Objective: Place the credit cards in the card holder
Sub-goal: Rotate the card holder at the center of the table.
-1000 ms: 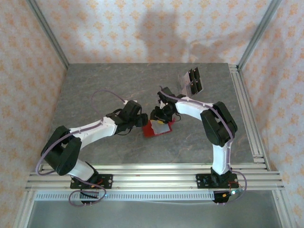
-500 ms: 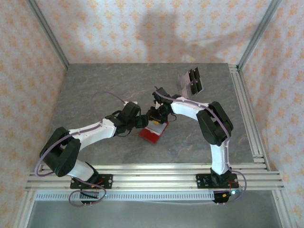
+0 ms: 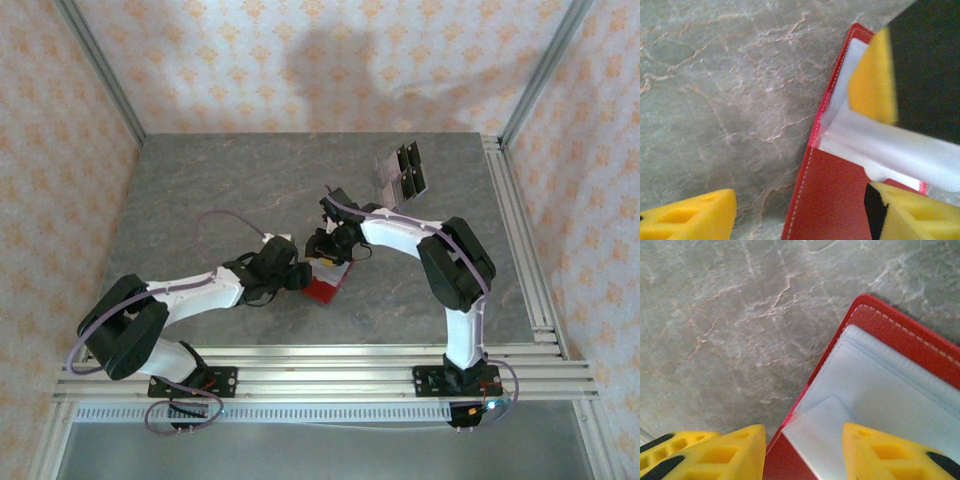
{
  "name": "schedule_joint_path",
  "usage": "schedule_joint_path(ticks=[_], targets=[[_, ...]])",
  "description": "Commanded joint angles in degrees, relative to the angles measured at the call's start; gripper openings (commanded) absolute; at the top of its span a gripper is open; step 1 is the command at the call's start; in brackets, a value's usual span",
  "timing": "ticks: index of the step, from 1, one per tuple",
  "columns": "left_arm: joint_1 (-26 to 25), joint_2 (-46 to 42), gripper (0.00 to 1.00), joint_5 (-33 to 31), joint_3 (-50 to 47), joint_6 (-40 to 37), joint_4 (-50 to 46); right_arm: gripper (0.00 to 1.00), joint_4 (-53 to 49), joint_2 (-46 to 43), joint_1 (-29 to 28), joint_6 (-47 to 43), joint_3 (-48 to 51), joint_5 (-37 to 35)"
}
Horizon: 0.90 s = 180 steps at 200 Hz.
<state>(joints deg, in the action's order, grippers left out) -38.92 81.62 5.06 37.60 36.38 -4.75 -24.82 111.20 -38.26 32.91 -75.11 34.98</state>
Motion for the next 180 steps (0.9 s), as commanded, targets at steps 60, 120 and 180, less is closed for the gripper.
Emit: schedule_joint_path(ticks=[60,120,180], targets=[[0.1,-8.9,0.70,-7.3,-1.4,2.2,0.7,0.44,2.8,-6.0,-5.2,4.1,5.4,1.6],[0.1,-19.1,0.71,-13.2,-3.9,4.7,-3.2,0.44,1.8,-9.3,-8.1,4.2,4.6,-2.4],[0.1,-14.3,0.72,-8.8,-2.9,6.4,-3.3,0.45,-11.9,-7.4,-1.4,-15.4,-2.0,-13.9]])
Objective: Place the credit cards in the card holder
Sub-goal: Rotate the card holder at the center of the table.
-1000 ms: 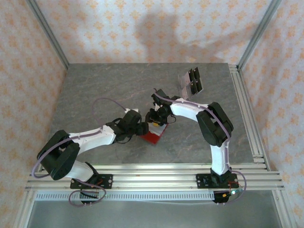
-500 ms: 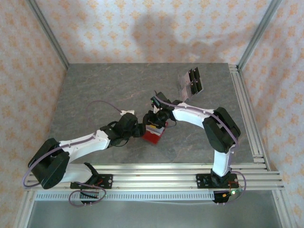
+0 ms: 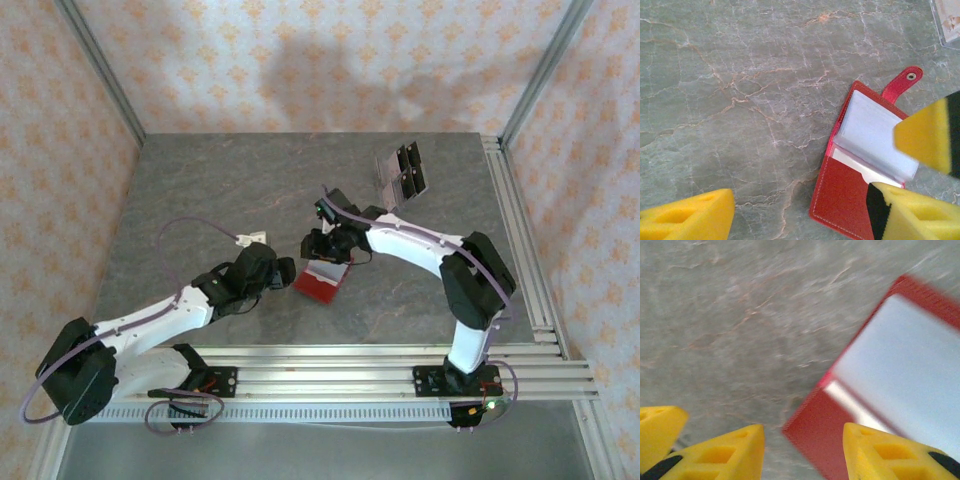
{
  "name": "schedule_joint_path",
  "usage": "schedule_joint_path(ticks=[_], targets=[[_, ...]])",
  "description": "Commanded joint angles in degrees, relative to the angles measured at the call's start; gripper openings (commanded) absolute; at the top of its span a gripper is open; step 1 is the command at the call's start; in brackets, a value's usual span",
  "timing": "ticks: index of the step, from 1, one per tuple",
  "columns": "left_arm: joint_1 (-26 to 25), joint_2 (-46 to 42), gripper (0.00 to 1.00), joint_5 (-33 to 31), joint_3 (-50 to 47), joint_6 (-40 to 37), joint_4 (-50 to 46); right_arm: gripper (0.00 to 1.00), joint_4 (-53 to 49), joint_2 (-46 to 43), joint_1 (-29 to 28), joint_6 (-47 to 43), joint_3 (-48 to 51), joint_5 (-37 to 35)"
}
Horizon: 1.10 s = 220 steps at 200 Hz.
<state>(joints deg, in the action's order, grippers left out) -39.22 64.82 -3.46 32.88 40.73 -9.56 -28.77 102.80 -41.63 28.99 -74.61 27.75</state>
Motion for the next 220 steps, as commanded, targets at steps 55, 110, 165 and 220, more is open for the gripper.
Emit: schedule_joint_path(ticks=[55,110,165,220], targets=[[0.3,7.9,0.73,2.7,3.1,3.6,3.3,0.46,-7.8,6.5,2.2,-17.4,-2.6,-9.3],[0.3,12.1,0.74,3.5,3.2,4.2,4.2,0.45,-4.6,6.7,2.3,-13.6,0.6,-4.3],[0.3,15.8,0.74,3.5,3.1,3.6,7.0,0.45,1.1,3.5,1.9,-6.9,6.5,4.2],[0.3,12.4,0.75,3.6,2.2,2.1,9.5,0.44,8.0,2.2,1.0,0.2,9.3,9.1]])
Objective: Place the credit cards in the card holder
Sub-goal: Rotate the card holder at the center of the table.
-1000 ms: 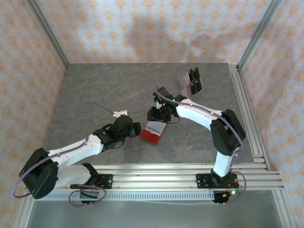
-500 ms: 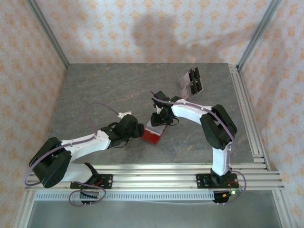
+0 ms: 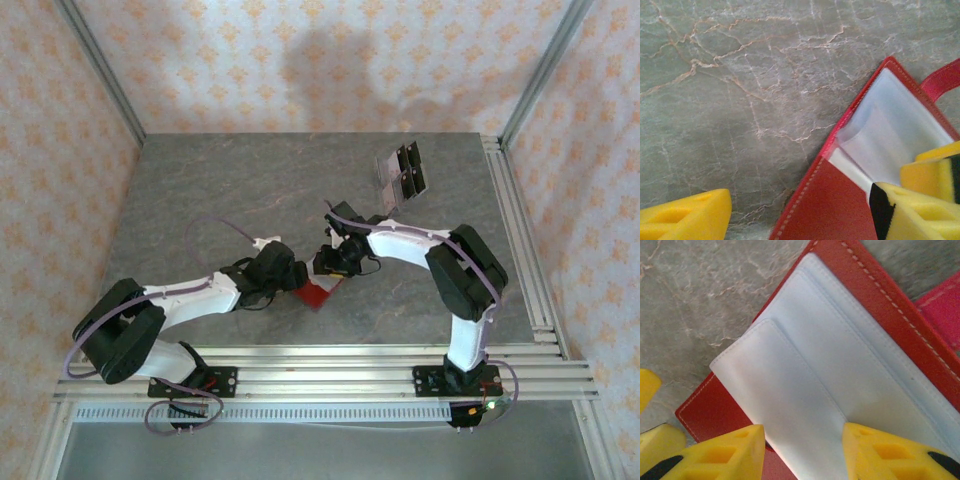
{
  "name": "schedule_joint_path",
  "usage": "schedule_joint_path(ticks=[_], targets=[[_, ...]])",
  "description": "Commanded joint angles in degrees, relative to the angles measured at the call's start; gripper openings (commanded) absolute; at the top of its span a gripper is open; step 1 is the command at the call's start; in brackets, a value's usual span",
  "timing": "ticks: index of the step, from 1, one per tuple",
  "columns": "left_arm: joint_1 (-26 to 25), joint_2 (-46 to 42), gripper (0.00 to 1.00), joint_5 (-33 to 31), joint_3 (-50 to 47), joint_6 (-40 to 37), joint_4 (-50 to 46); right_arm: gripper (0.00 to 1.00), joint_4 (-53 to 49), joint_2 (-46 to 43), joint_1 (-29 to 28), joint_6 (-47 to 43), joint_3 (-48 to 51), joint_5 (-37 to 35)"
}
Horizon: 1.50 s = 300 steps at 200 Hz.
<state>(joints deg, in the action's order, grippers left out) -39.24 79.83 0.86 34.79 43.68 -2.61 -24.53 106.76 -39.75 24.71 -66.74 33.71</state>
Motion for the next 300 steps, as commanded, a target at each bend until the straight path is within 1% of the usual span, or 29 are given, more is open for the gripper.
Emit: schedule_joint_path(ticks=[1,39,102,124,184,220,255,274,300], targets=[[0.3,-2.6,0.74,-0.7,0.3,-0.8,2.6,0.45,3.9,-1.7,-0.9,4.7,1.5,3.2],[0.2,-4.9,0.74,-0.7,-2.1,0.4,3.7,0.44,8.2,-1.3,-1.4,8.6,2.9,5.4],[-0.1,-11.4,0.73,-5.4,-8.3,4.4,2.6,0.44,11.1,-1.2,-2.7,13.6,3.6,3.9],[-0.1,-9.8,0.73,-4.7,-8.3,4.3,4.0,0.44,11.9,-1.1,-3.0,14.7,3.8,3.2],[0.5,-1.1,0.72,-4.2,-5.9,2.2,10.6,0.44,13.8,-0.4,-3.3,17.7,4.1,1.5],[3.5,2.6,0.72,-2.8,-3.8,0.5,14.5,0.44,14.1,0.3,-3.4,18.5,4.0,1.0],[7.0,6.6,0.71,-0.1,0.6,-2.1,15.6,0.44,15.4,1.8,-3.4,19.6,3.4,0.7],[8.1,6.0,0.71,0.6,1.8,-3.3,14.6,0.44,15.9,2.2,-3.4,20.4,2.7,0.7],[9.8,1.0,0.72,0.1,0.4,-3.8,13.0,0.44,17.2,2.4,-3.4,21.9,2.1,1.3]])
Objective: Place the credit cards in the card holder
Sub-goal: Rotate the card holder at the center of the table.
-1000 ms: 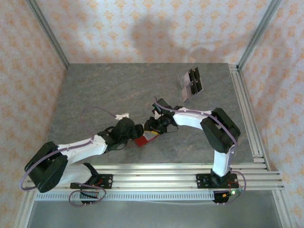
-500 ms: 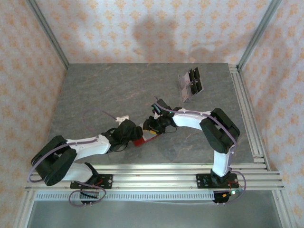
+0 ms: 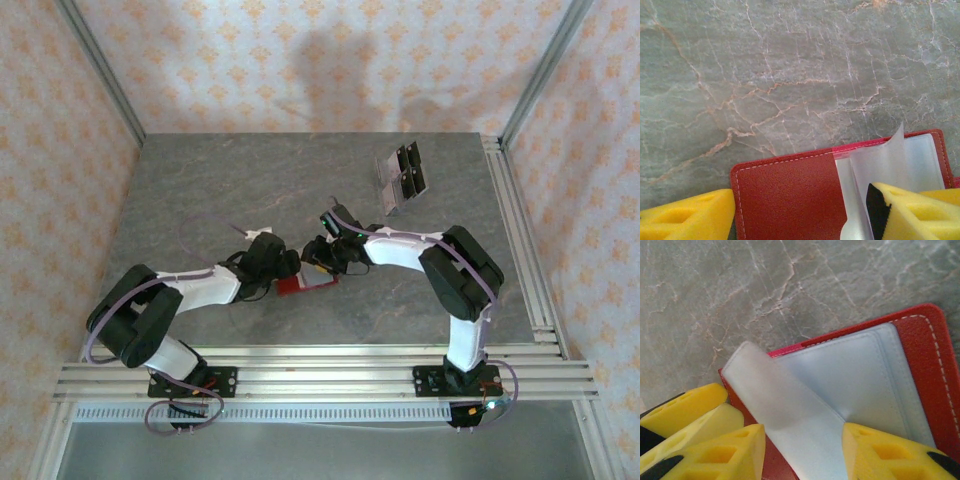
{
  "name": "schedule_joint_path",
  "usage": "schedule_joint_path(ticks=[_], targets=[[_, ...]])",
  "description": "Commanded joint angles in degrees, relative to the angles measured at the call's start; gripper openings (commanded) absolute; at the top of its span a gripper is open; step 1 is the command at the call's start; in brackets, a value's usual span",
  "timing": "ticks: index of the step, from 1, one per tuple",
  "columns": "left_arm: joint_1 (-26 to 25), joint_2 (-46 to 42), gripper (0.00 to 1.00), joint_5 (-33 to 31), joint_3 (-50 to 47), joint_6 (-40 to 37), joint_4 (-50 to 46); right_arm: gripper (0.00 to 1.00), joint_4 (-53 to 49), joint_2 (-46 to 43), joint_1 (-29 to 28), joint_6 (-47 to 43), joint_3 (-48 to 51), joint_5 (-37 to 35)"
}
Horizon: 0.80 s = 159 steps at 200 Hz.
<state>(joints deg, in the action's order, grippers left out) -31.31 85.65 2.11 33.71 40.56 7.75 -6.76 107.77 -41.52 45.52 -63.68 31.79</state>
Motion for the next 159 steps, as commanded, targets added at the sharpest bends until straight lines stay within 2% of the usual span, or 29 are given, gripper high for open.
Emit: schedule_joint_path(ticks=[1,31,69,97,159], targets=[[1.9,-5.1,0.72,-1.2,1.4,-0.7,2.6,0.44,-0.6,1.4,-1.6,1.1,-1.0,3.3],[2.6,-11.8,0.72,-1.1,-1.3,-1.5,-0.5,0.44,0.3,1.3,-1.8,2.4,-1.4,3.8],[2.6,-16.8,0.71,2.8,-4.6,-3.1,-4.1,0.44,1.1,1.5,-2.3,3.4,-1.8,4.3],[2.2,-18.8,0.66,5.8,-6.5,-5.4,-6.4,0.44,1.8,2.1,-2.4,4.2,-1.7,4.5],[-3.3,-18.1,0.59,5.7,-6.6,-9.6,-10.0,0.44,2.3,2.7,-2.4,5.0,-1.8,4.5]])
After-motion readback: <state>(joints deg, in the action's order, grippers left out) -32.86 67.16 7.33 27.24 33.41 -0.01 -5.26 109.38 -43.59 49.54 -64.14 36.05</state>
